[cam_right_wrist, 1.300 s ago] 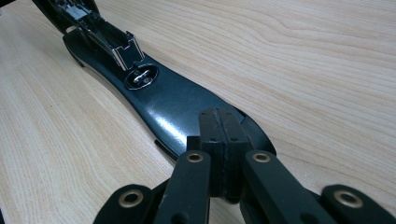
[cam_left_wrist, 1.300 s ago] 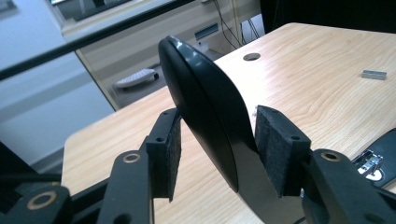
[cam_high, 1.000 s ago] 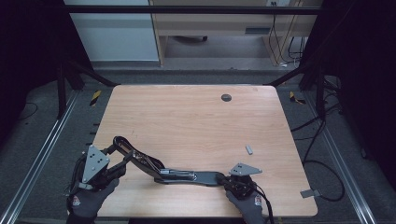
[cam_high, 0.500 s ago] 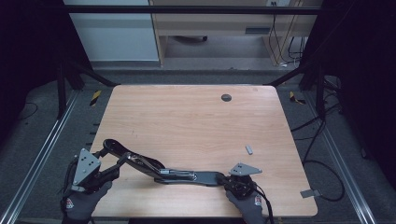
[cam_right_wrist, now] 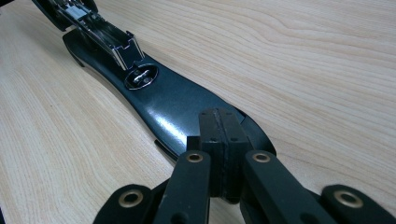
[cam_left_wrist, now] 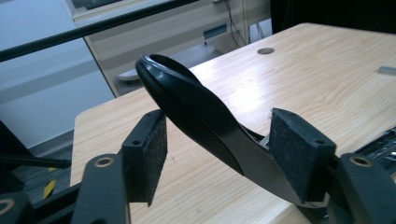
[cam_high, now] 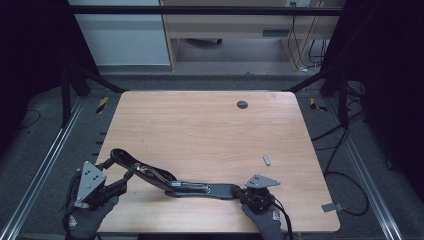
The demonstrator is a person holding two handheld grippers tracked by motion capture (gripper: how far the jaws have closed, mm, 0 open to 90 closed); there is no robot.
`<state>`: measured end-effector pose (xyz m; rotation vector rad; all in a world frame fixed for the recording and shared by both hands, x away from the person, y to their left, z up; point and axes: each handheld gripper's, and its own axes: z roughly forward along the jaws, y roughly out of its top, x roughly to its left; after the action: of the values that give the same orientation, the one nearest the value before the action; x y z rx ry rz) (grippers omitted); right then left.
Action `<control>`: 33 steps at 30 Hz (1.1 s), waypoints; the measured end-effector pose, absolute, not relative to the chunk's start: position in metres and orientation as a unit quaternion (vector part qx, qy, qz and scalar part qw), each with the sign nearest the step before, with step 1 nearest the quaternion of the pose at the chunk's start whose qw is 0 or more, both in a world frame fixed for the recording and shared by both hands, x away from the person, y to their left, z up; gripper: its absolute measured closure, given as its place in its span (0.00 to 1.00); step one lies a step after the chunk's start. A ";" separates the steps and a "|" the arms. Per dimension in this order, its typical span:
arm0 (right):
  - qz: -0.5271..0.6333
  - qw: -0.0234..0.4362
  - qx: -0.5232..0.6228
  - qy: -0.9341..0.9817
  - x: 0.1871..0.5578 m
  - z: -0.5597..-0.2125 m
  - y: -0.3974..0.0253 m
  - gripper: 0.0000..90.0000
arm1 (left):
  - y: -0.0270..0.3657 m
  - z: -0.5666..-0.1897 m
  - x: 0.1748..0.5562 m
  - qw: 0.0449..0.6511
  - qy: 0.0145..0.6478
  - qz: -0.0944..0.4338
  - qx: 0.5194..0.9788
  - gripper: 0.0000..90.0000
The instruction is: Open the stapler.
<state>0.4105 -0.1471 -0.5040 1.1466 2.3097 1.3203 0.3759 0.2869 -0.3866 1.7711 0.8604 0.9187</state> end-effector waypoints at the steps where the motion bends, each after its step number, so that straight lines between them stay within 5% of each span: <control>1: 0.452 0.122 0.393 0.791 0.410 -0.504 -0.147 1.00 | 0.288 -0.386 0.373 0.464 0.357 0.369 0.722 0.40; 33: 0.447 0.167 0.389 0.788 0.408 -0.484 -0.161 0.92 | 0.298 -0.463 0.377 0.403 0.415 0.322 0.749 0.40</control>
<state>0.4076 -0.1615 -0.4844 1.1064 2.2436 1.2710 0.3773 0.2983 -0.4628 1.8923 1.0476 0.8143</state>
